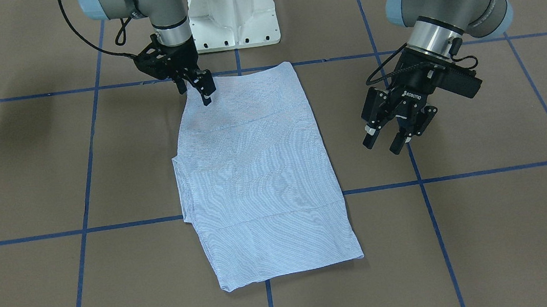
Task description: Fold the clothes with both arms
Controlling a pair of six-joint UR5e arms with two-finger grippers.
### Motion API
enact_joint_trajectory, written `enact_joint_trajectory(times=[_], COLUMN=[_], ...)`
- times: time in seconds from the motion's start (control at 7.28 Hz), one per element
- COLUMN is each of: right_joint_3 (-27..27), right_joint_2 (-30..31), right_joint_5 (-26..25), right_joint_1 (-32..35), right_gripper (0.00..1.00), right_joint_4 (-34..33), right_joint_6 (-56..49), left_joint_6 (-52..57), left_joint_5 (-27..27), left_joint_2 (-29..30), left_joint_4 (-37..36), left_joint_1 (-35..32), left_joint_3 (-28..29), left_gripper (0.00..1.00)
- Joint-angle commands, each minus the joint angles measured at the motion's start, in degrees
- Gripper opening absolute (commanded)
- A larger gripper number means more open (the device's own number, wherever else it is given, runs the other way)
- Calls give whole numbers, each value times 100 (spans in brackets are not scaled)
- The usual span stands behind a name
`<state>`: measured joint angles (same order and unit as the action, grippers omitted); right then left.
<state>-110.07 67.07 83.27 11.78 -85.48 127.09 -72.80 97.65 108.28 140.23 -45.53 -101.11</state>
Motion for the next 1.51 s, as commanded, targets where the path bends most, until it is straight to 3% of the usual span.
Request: enact_joint_trajectory(times=[0.0, 0.27, 0.41, 0.69, 0.82, 1.37], right_joint_3=[142, 240, 257, 284, 284, 231], right_joint_2=[26, -1, -10, -27, -27, -115], right_joint_5=[-66, -66, -66, -74, -66, -83], right_joint_1=[-149, -167, -167, -167, -159, -80], right_gripper=[88, 77, 62, 25, 0, 0], right_joint_4=[14, 23, 49, 49, 58, 58], right_joint_6=[202, 281, 299, 544, 676, 686], left_joint_6=[-7, -7, -7, -15, -15, -130], left_joint_5=[0, 0, 0, 0, 0, 0], left_joint_2=[0, 0, 0, -9, -52, -158], left_joint_4=[-4, -4, -4, -13, -13, -4], left_joint_1=[0, 0, 0, -9, 0, 0], left_joint_3=[-14, -14, -32, -67, -102, -190], left_gripper=[69, 69, 69, 69, 69, 70])
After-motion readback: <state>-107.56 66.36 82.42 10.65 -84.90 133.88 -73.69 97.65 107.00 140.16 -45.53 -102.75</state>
